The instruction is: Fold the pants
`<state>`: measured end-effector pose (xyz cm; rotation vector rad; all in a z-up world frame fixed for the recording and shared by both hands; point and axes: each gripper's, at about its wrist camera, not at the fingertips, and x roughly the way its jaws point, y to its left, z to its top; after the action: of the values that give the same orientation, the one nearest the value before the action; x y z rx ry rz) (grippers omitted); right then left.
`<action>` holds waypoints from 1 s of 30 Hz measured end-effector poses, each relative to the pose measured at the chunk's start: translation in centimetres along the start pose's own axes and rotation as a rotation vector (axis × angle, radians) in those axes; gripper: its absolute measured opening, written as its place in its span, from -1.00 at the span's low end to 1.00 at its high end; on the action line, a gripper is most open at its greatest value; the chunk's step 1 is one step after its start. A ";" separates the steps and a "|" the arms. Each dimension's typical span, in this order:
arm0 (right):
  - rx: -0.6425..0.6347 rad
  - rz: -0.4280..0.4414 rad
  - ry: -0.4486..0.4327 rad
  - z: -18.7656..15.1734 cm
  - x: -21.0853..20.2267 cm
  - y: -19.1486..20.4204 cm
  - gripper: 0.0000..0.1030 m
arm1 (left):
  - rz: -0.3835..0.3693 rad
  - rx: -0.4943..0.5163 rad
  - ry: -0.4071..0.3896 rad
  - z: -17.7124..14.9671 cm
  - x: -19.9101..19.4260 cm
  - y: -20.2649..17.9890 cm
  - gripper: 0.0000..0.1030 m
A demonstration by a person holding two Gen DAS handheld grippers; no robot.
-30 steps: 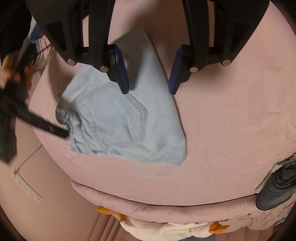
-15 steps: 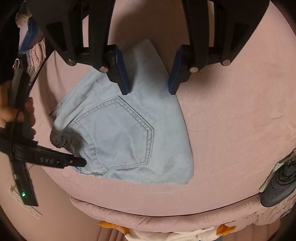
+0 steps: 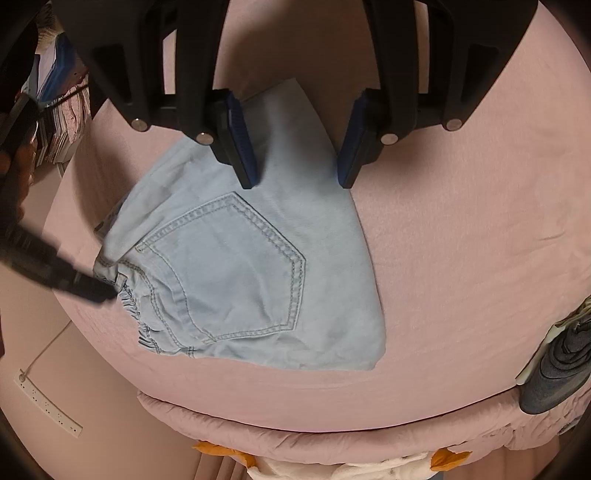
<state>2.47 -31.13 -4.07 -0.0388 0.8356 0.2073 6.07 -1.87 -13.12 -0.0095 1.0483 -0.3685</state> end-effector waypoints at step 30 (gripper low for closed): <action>-0.052 0.142 -0.050 -1.6 0.9 2.7 -0.24 | 0.075 0.139 -0.105 4.4 1.0 -1.9 -0.07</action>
<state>1.38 -28.53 -5.64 -0.0226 0.7832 0.3622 9.71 -4.74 -11.41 0.1333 0.9146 -0.3687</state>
